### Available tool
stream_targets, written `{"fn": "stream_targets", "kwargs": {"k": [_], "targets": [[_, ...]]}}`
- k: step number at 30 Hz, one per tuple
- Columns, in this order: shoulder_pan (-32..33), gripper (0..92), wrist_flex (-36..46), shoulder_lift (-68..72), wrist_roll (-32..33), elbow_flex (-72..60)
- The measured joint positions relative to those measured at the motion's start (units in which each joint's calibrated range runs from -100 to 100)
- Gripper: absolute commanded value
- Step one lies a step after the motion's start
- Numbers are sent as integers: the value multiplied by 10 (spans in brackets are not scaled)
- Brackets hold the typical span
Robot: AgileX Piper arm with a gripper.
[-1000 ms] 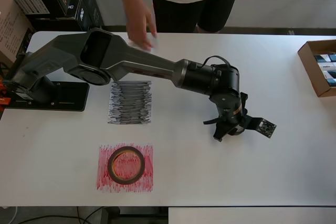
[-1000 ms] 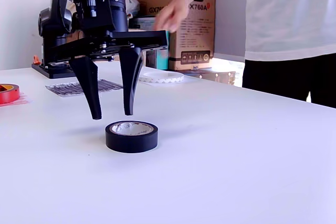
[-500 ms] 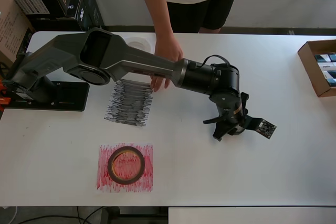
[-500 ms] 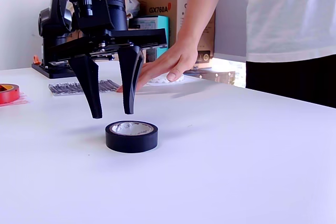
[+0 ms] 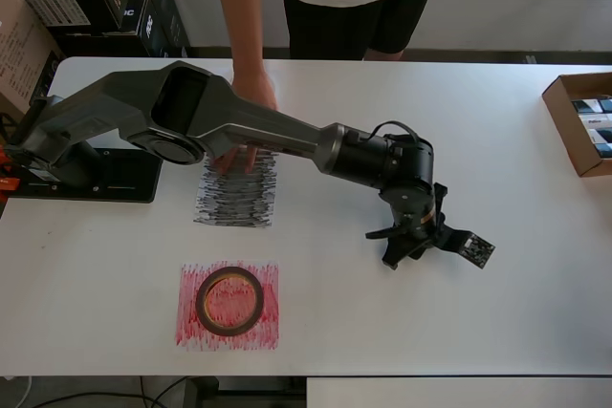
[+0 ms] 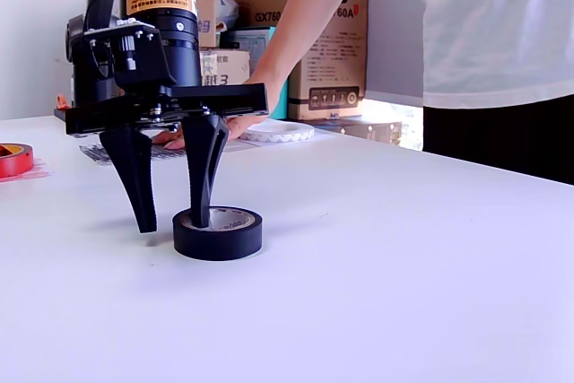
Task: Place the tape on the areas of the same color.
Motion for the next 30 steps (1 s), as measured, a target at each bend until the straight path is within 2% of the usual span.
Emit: {"fn": "stream_targets", "kwargs": {"k": [3, 8, 9, 20, 30], "targets": [[1, 334, 0, 0, -1, 0], [1, 20, 0, 0, -1, 0], [1, 0, 0, 0, -1, 0], [4, 0, 9, 0, -5, 0], [36, 0, 40, 0, -76, 0]]}}
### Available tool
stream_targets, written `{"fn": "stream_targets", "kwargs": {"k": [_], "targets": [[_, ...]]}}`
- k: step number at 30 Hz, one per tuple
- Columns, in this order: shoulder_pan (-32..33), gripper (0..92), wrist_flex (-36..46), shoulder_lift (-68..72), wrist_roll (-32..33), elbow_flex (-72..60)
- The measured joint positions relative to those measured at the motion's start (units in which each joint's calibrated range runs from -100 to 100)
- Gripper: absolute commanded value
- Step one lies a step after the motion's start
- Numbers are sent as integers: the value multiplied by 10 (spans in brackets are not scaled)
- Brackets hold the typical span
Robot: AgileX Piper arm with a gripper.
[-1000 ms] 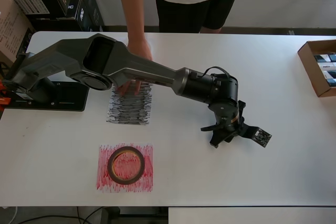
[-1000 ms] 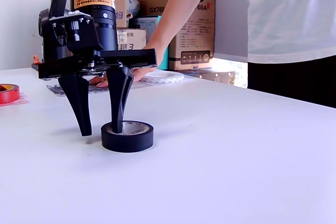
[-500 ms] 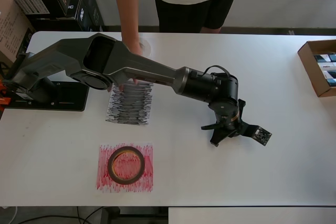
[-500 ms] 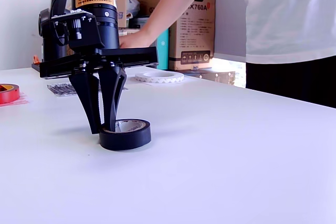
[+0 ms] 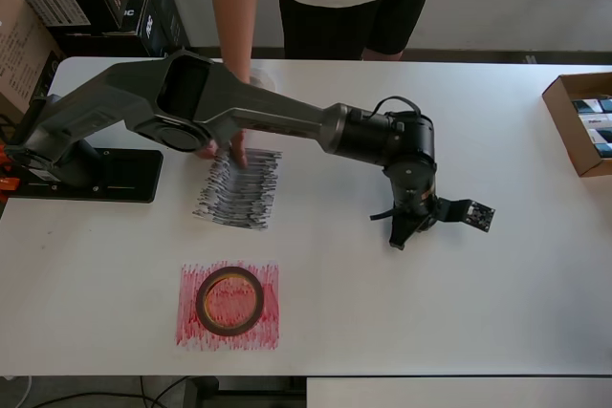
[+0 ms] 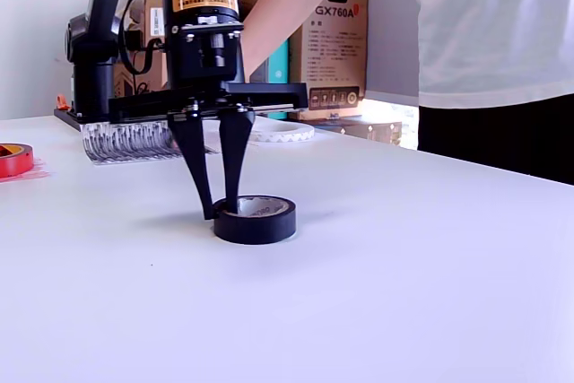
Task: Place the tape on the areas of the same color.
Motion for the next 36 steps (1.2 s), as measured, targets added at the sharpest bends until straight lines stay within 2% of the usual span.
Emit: {"fn": "stream_targets", "kwargs": {"k": [15, 20, 36], "targets": [[35, 0, 29, -1, -95, -1], [59, 0, 65, -9, -114, -1], [74, 0, 164, -193, -135, 64]]}}
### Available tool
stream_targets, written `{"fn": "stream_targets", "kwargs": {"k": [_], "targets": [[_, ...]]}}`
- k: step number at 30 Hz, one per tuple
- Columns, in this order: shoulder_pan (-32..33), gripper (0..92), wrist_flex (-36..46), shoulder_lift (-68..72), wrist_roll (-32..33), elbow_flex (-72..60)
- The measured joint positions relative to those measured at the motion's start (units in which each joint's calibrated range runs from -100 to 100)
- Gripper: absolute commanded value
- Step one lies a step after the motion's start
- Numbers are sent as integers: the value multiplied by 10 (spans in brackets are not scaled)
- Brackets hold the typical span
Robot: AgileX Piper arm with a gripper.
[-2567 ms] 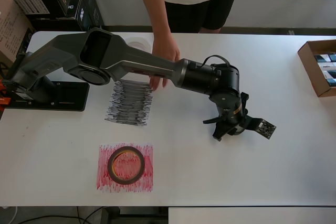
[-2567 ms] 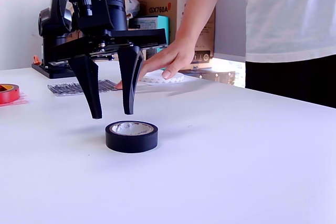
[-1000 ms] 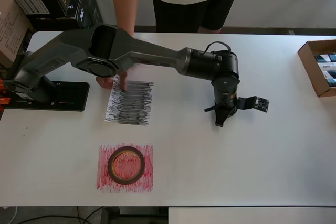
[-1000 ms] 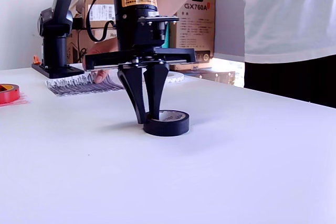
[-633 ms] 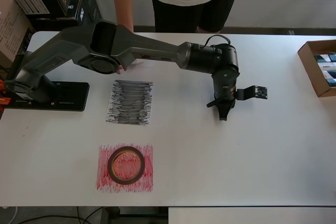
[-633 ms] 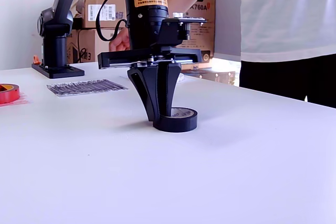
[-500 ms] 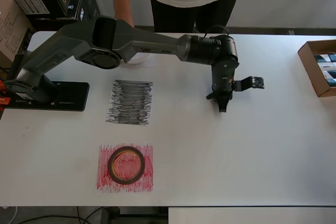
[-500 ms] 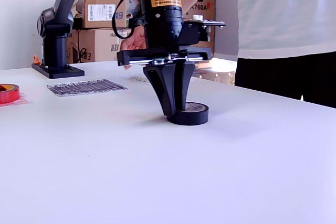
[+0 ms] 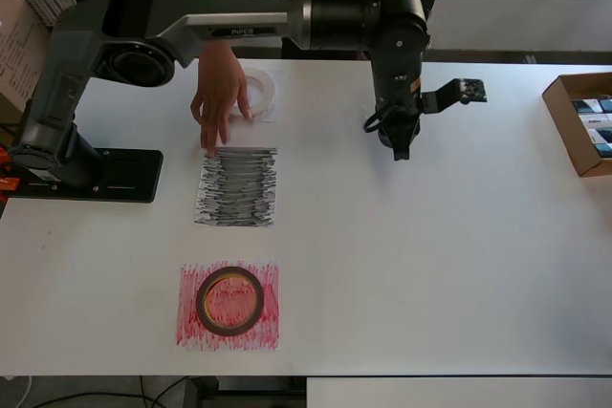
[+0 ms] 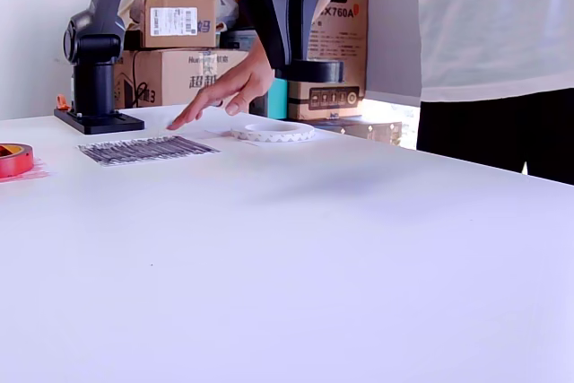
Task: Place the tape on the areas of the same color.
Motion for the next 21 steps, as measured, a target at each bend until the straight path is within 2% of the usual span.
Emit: {"fn": "stream_targets", "kwargs": {"k": [10, 21], "targets": [[-8, 0, -6, -113, -69, 135], [-17, 0, -78, -258, -128, 295]]}}
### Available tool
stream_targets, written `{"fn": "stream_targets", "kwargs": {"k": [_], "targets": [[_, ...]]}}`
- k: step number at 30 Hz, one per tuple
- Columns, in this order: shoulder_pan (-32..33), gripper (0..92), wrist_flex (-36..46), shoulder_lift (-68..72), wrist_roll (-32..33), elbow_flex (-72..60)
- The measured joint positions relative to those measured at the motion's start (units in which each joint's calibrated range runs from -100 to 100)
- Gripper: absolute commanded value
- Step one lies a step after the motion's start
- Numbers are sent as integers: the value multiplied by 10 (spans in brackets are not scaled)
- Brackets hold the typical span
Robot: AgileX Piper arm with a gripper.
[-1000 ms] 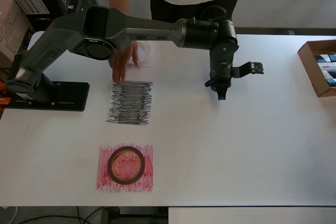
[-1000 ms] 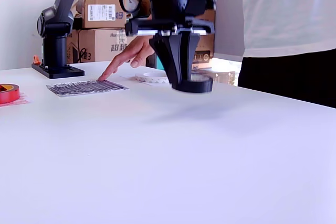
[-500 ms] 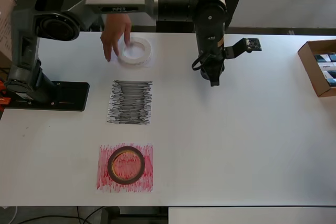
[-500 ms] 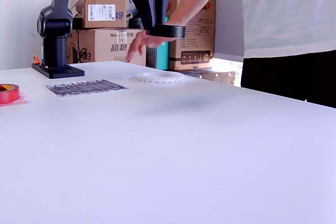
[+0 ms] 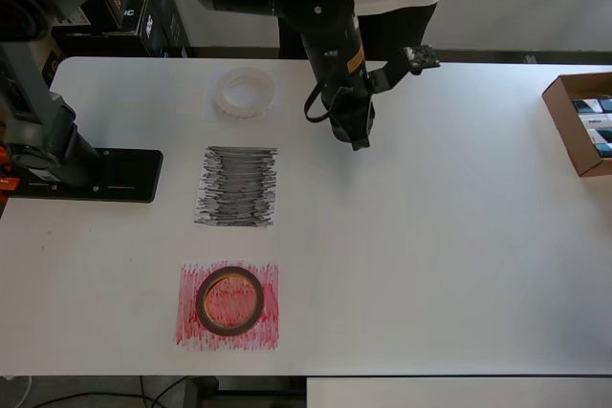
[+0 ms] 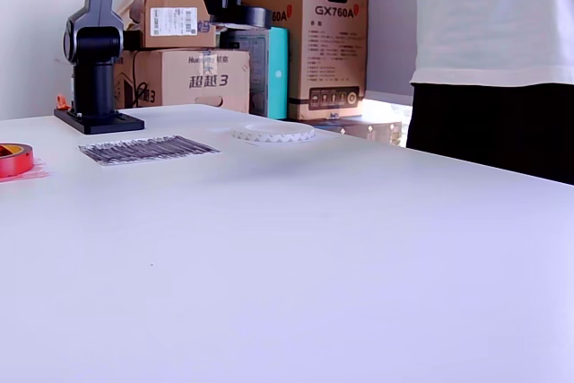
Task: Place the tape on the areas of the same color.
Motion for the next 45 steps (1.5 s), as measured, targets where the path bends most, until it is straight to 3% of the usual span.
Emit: {"fn": "stream_targets", "kwargs": {"k": [12, 20, 34, 45], "targets": [[-10, 0, -147, -234, -82, 278], [-25, 0, -240, -338, -103, 432], [-29, 0, -400, -358, -68, 572], [-53, 0, -408, -357, -77, 616]]}}
